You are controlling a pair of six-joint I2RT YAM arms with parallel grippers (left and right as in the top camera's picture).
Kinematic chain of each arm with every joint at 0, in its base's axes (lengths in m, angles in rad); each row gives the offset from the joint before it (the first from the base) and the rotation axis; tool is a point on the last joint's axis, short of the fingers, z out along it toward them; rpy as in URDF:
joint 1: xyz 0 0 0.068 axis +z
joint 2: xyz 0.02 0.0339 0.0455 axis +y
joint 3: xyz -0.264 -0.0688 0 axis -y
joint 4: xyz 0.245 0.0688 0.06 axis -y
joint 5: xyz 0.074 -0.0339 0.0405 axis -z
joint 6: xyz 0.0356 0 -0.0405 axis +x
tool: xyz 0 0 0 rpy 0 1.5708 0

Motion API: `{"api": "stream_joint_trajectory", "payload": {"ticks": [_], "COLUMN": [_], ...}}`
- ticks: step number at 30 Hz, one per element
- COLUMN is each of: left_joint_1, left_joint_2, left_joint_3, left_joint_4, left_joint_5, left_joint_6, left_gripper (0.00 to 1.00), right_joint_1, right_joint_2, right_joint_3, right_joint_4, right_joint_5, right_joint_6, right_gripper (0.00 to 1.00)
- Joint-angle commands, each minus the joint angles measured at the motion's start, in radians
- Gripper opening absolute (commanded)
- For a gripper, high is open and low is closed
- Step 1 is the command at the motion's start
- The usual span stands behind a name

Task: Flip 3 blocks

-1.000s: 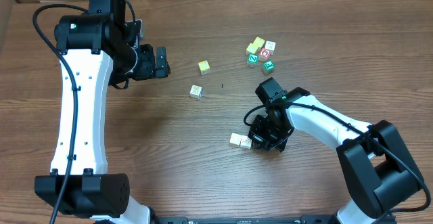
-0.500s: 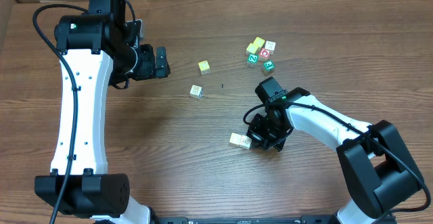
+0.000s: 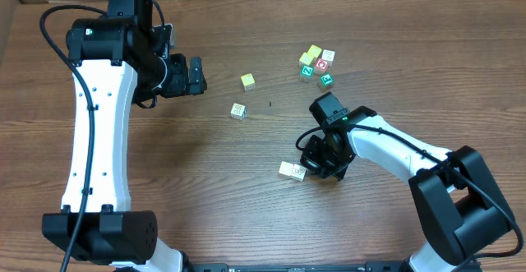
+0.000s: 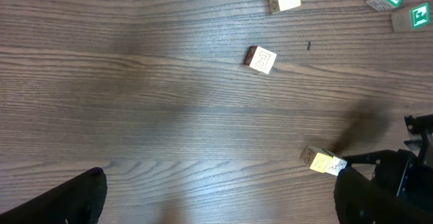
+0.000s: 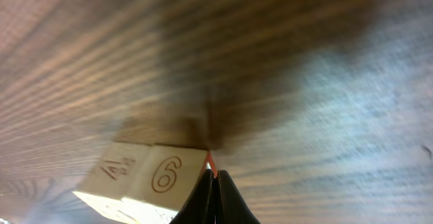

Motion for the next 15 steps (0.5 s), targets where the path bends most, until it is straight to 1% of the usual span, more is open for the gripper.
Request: {"api": "stream_joint_trajectory", "payload": {"ticks": [1, 15], "left_joint_1": [0.005, 0.005], "left_joint_2": [0.009, 0.009], "left_joint_3": [0.02, 0.02], "left_joint_4": [-0.001, -0.001], "left_joint_5": [-0.007, -0.007], "left_joint_6": [-0.01, -0.01], "left_gripper": [1.0, 1.0], "right_joint_1": [0.005, 0.005], "right_joint_2": [-0.007, -0.007], "right_joint_3": [-0.003, -0.003], "right_joint_4": [0.018, 0.059], "right_joint_5": [0.017, 0.021], "right_joint_6": [0.001, 0.0], "right_gripper": [0.04, 0.04]}}
